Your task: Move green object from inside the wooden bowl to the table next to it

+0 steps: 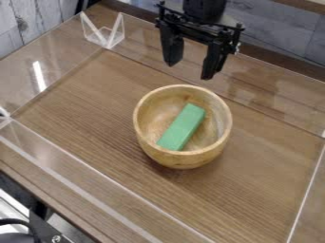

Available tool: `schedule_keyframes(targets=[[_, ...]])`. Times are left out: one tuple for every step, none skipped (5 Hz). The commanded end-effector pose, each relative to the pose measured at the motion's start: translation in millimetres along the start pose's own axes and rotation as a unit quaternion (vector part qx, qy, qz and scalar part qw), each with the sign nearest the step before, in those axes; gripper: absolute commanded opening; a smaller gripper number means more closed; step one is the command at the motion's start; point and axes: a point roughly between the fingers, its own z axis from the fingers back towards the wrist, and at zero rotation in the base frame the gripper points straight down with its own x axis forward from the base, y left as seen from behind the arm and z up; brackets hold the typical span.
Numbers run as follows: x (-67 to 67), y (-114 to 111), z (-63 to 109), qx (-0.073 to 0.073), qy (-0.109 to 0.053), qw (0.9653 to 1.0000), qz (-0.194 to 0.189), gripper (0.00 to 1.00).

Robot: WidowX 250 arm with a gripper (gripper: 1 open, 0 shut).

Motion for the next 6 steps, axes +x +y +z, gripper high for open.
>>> schedule_keyframes(targets=[[2.4,16,3.1,-0.001,-0.01,0.9997,-0.023,1.0],[6.0,43,3.3,-0.004,-0.04,0.9992,0.009,1.0],[10.9,87,3.7,-0.011,-0.062,0.9972,0.04,1.0],[22.0,116,7.9,-0.039,-0.075,0.9929,0.084,1.0],[33.4,127,6.0,-0.041,-0.087,0.989,0.112,1.0],[42.1,120,4.3,-0.04,-0.091,0.9908,0.092,1.0]])
